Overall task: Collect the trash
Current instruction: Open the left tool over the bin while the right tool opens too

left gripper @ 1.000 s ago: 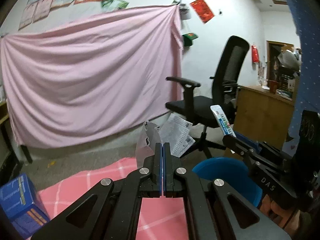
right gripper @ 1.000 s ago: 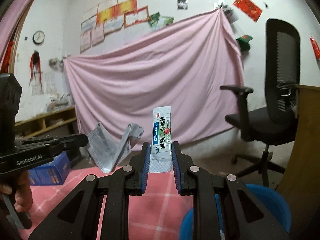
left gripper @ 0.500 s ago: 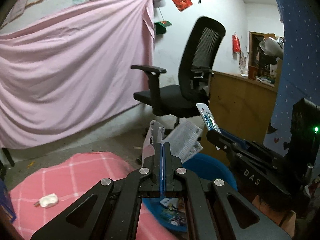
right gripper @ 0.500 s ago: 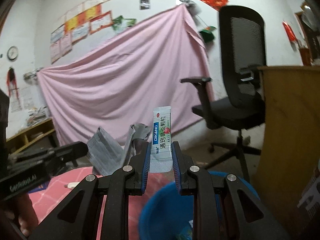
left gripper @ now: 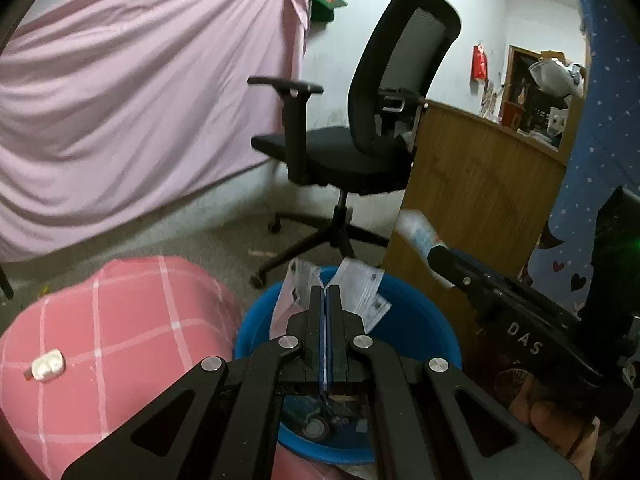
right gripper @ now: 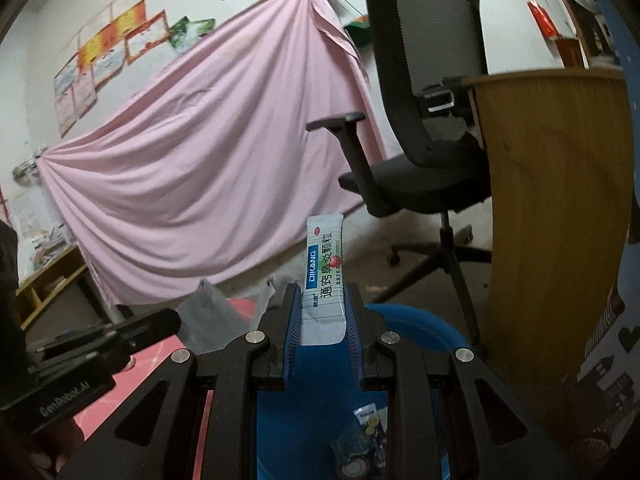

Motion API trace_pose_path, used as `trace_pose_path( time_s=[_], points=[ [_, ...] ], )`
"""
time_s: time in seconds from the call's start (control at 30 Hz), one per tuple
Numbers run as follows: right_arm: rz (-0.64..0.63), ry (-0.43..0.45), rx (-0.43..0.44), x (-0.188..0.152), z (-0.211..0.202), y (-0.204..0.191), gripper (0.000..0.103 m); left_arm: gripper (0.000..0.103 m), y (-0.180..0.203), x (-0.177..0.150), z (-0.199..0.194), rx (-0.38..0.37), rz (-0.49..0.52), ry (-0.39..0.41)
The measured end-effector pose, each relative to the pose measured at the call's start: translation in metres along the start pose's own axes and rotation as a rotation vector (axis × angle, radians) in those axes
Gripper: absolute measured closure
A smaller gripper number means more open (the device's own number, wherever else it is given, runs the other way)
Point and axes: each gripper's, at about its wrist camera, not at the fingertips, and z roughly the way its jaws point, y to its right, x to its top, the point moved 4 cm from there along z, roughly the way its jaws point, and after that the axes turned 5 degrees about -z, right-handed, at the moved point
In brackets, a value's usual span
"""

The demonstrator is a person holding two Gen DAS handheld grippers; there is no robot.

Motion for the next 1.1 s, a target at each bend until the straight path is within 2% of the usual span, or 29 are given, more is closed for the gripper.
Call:
trace_pose_path(
  time_s=[0.13, 0.33, 0.47, 0.57, 0.63, 0.87, 0.93, 1.07, 1.1],
  points=[
    [0.015, -0.02, 0.001, -0.002, 0.002, 0.005, 0.082, 0.103, -0.007, 0.001, 0.004, -0.003, -0.045, -0.031],
    [0.009, -0.04, 0.007, -0.005, 0.003, 0.003, 0.081, 0.103, -0.012, 0.001, 0.007, 0.026, -0.036, -0.051],
    [0.003, -0.042, 0.007, -0.004, 0.003, 0.001, 0.075, 0.101, -0.016, -0.002, 0.007, 0.038, -0.035, -0.058],
    [0.002, -0.045, 0.005, -0.004, 0.004, 0.0, 0.073, 0.091, -0.02, -0.004, 0.005, 0.039, -0.041, -0.054],
    [0.003, -0.047, 0.004, -0.004, 0.004, 0.001, 0.072, 0.079, -0.022, -0.004, 0.002, 0.04, -0.047, -0.043],
    [0.003, -0.054, -0.001, -0.004, 0.006, 0.001, 0.069, 0.073, -0.031, -0.003, -0.002, 0.058, -0.056, -0.03],
    [0.002, -0.053, -0.002, -0.004, 0.006, 0.001, 0.064, 0.06, -0.035, -0.003, -0.006, 0.065, -0.065, -0.017],
    [0.001, -0.048, -0.006, -0.004, 0.007, 0.001, 0.053, 0.04, -0.046, -0.003, -0.017, 0.091, -0.104, 0.027],
    [0.002, -0.045, -0.007, -0.003, 0.007, 0.001, 0.051, 0.028, -0.051, -0.004, -0.021, 0.104, -0.12, 0.041]
  ],
)
